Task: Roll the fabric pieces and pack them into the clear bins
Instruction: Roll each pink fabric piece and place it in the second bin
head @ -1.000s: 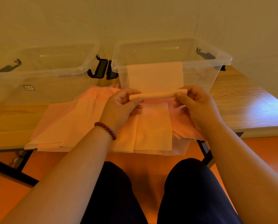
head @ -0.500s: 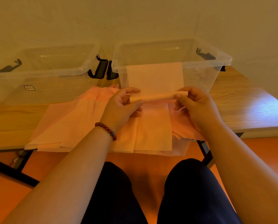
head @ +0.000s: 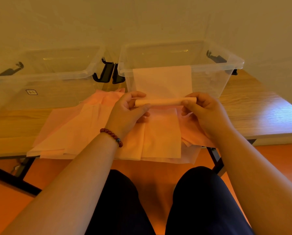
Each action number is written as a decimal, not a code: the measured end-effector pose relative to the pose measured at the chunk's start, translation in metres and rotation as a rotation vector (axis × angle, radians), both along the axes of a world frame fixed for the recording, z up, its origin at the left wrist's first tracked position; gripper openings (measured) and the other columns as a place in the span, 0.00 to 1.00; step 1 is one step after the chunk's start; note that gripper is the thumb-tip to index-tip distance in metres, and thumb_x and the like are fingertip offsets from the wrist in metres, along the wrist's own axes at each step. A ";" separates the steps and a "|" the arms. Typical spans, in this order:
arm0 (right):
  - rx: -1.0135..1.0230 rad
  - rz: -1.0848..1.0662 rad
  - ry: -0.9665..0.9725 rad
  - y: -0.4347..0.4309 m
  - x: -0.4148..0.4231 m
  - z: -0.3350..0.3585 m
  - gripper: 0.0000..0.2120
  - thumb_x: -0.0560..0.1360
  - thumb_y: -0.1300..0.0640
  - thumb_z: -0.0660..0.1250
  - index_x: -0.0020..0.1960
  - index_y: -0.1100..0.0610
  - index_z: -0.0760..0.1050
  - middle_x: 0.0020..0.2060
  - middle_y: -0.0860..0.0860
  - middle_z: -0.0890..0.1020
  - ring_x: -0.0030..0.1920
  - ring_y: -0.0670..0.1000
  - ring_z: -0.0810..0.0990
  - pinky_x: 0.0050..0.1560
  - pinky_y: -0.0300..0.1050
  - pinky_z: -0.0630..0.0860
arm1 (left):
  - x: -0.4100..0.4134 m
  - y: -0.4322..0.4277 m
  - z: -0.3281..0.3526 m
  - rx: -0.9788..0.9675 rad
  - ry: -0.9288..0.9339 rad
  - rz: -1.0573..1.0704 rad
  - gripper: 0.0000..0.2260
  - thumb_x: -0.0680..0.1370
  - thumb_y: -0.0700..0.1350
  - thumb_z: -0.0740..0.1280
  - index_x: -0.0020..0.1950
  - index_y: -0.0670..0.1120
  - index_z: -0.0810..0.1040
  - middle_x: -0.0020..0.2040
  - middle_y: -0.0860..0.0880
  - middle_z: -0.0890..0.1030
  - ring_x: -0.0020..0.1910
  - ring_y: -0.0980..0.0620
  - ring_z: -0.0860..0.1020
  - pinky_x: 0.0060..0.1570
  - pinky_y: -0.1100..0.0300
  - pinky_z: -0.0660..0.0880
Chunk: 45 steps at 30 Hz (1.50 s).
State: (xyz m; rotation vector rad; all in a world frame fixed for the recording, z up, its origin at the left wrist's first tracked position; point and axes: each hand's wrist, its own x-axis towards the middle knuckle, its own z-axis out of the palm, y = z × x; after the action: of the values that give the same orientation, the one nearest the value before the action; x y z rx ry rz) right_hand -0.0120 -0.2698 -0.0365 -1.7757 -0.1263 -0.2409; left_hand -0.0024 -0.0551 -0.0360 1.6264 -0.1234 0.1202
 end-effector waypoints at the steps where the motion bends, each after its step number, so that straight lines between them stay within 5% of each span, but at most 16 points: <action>1: 0.005 -0.005 0.003 0.000 0.000 0.000 0.03 0.78 0.54 0.67 0.47 0.49 0.79 0.37 0.48 0.83 0.40 0.47 0.81 0.42 0.44 0.77 | 0.000 0.000 0.000 0.007 -0.003 0.000 0.09 0.76 0.39 0.69 0.50 0.52 0.75 0.41 0.49 0.81 0.34 0.58 0.81 0.33 0.64 0.77; 7: 0.073 0.072 0.013 0.000 0.000 0.002 0.15 0.75 0.63 0.70 0.54 0.46 0.75 0.42 0.42 0.83 0.39 0.44 0.82 0.39 0.38 0.77 | 0.001 0.000 -0.001 0.047 -0.021 0.022 0.02 0.77 0.44 0.68 0.46 0.48 0.78 0.39 0.50 0.83 0.34 0.56 0.80 0.34 0.61 0.78; 13: 0.048 0.044 0.015 0.002 0.001 0.002 0.04 0.77 0.59 0.68 0.49 0.51 0.77 0.32 0.44 0.82 0.35 0.43 0.80 0.36 0.36 0.76 | 0.000 0.000 0.000 -0.010 0.004 0.009 0.04 0.77 0.43 0.68 0.50 0.51 0.76 0.39 0.50 0.83 0.33 0.56 0.80 0.34 0.61 0.79; 21: -0.047 0.049 -0.003 0.002 0.001 0.002 0.04 0.78 0.55 0.66 0.50 0.47 0.77 0.37 0.46 0.83 0.38 0.43 0.81 0.39 0.36 0.76 | -0.001 -0.001 -0.001 0.070 -0.039 -0.030 0.11 0.79 0.42 0.66 0.58 0.55 0.75 0.41 0.48 0.80 0.33 0.59 0.78 0.34 0.64 0.77; 29: -0.060 0.047 -0.033 0.003 0.002 0.000 0.12 0.77 0.58 0.68 0.53 0.41 0.74 0.43 0.46 0.83 0.39 0.44 0.81 0.41 0.44 0.77 | 0.000 -0.002 -0.001 0.082 -0.039 -0.020 0.04 0.80 0.42 0.64 0.52 0.48 0.77 0.38 0.47 0.77 0.30 0.58 0.77 0.31 0.64 0.76; 33: -0.062 0.005 0.001 0.004 0.003 0.000 0.08 0.77 0.56 0.69 0.47 0.43 0.76 0.35 0.43 0.82 0.37 0.44 0.80 0.40 0.44 0.77 | 0.000 -0.002 -0.001 0.076 -0.032 -0.011 0.04 0.79 0.44 0.64 0.52 0.48 0.78 0.38 0.48 0.79 0.31 0.58 0.78 0.32 0.63 0.77; 38: -0.045 -0.024 0.031 0.006 0.004 0.004 0.02 0.78 0.54 0.67 0.48 0.47 0.77 0.41 0.47 0.84 0.42 0.45 0.83 0.40 0.43 0.80 | -0.002 -0.002 0.001 -0.005 -0.021 -0.002 0.09 0.77 0.39 0.67 0.52 0.53 0.77 0.43 0.49 0.80 0.36 0.59 0.81 0.34 0.64 0.79; 45: 0.045 -0.026 0.067 0.004 0.003 0.003 0.02 0.77 0.55 0.68 0.49 0.49 0.77 0.35 0.47 0.84 0.37 0.46 0.83 0.38 0.45 0.77 | 0.000 -0.003 -0.001 0.036 -0.020 0.031 0.05 0.78 0.42 0.67 0.50 0.52 0.77 0.34 0.51 0.81 0.32 0.57 0.79 0.32 0.64 0.77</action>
State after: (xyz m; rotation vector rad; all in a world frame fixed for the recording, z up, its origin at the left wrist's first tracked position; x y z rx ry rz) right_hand -0.0086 -0.2658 -0.0332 -1.7390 -0.0496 -0.2016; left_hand -0.0027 -0.0577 -0.0369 1.6634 -0.1163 0.1585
